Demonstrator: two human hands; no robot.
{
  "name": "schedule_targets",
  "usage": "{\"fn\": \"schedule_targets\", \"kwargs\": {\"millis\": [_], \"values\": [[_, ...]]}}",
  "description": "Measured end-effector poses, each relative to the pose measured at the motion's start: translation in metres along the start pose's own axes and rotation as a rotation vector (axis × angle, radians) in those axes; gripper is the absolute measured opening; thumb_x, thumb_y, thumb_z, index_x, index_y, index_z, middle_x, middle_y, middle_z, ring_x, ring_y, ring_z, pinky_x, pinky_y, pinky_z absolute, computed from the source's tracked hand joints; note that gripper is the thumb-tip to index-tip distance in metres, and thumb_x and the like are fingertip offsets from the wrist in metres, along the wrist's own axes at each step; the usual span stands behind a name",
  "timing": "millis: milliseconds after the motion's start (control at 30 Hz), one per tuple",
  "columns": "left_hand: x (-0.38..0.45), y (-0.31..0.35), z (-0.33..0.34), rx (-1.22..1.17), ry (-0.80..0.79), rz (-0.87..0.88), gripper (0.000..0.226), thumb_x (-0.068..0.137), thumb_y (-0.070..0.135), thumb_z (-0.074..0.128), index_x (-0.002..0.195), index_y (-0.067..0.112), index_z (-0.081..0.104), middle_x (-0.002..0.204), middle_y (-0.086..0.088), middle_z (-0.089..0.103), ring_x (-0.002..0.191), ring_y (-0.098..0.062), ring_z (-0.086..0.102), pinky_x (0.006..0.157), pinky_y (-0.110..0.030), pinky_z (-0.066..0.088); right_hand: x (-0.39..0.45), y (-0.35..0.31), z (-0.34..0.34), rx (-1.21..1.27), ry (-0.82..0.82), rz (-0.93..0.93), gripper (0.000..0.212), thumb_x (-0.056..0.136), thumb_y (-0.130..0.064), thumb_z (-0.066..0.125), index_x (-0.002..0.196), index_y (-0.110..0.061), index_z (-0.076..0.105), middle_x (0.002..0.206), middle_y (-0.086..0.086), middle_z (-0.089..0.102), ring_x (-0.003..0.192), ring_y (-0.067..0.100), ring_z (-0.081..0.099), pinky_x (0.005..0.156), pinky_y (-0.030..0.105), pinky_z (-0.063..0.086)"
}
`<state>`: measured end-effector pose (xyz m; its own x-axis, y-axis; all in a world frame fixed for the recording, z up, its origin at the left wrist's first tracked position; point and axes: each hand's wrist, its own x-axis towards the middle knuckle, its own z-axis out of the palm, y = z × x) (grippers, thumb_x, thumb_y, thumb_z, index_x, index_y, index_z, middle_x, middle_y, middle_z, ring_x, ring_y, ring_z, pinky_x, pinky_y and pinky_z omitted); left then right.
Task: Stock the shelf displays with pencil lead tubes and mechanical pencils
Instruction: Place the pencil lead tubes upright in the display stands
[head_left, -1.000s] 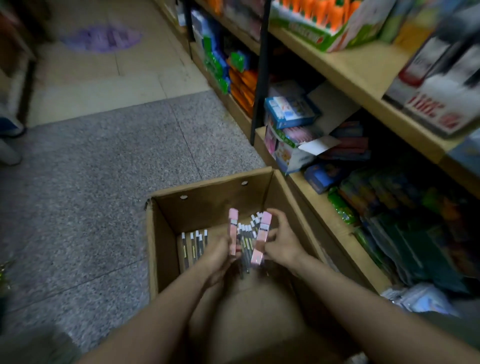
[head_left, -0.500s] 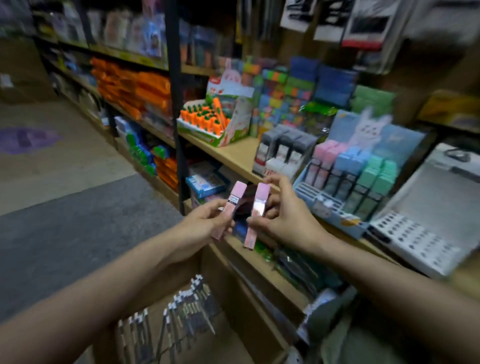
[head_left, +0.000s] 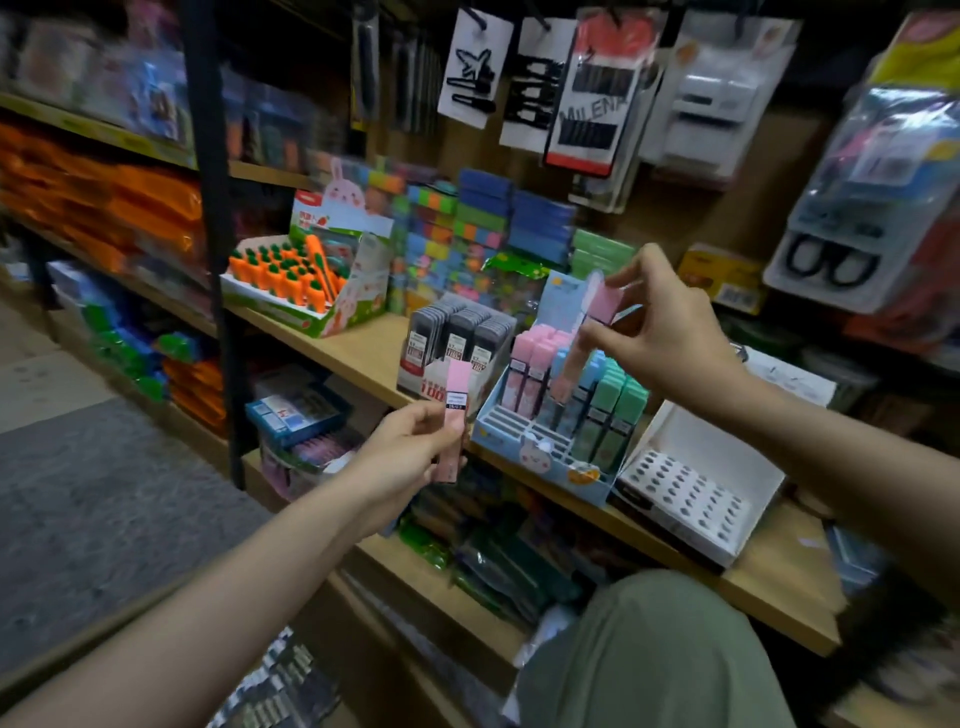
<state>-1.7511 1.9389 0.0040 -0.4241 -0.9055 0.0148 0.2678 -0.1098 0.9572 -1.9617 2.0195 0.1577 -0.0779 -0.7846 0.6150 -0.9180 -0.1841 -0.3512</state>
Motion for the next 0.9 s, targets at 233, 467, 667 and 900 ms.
{"fn": "schedule_targets", "kwargs": {"millis": [233, 467, 667, 900], "values": [[0.012, -0.009, 0.001, 0.063, 0.031, -0.003, 0.007, 0.089, 0.019, 0.069, 0.091, 0.024, 0.074, 0.099, -0.001, 0.071, 0.101, -0.017, 0.066, 0.080, -0.028, 0.052, 0.015, 0.006, 0.053, -0.095, -0.069, -0.055, 0.037, 0.080, -0.010, 0.076, 0.097, -0.016, 0.044, 0.090, 0.005, 0.066, 0.079, 0.026, 0.065, 0.072, 0.047, 0.053], [0.009, -0.001, -0.004, 0.043, 0.042, -0.024, 0.010, 0.088, 0.014, 0.069, 0.095, 0.019, 0.072, 0.109, -0.007, 0.070, 0.109, -0.023, 0.064, 0.100, -0.042, 0.049, 0.014, 0.012, 0.090, -0.206, -0.047, -0.065, 0.036, 0.077, -0.009, 0.077, 0.099, -0.013, 0.049, 0.102, 0.010, 0.057, 0.091, 0.028, 0.053, 0.074, 0.037, 0.042], [0.008, 0.005, -0.009, 0.032, 0.087, -0.029, 0.013, 0.089, 0.011, 0.068, 0.101, 0.014, 0.069, 0.111, -0.009, 0.068, 0.110, -0.024, 0.063, 0.100, -0.042, 0.049, 0.016, 0.010, 0.101, -0.219, -0.063, -0.051, 0.034, 0.079, -0.011, 0.076, 0.102, -0.012, 0.050, 0.103, 0.011, 0.056, 0.092, 0.029, 0.053, 0.077, 0.044, 0.046], [0.012, -0.001, -0.011, 0.018, 0.086, -0.039, 0.012, 0.087, 0.010, 0.070, 0.095, 0.018, 0.071, 0.106, -0.004, 0.071, 0.104, -0.020, 0.065, 0.089, -0.033, 0.054, 0.007, 0.007, 0.117, -0.246, -0.051, -0.032, 0.029, 0.082, -0.008, 0.071, 0.100, -0.010, 0.048, 0.100, 0.013, 0.053, 0.085, 0.036, 0.055, 0.072, 0.045, 0.048]]}}
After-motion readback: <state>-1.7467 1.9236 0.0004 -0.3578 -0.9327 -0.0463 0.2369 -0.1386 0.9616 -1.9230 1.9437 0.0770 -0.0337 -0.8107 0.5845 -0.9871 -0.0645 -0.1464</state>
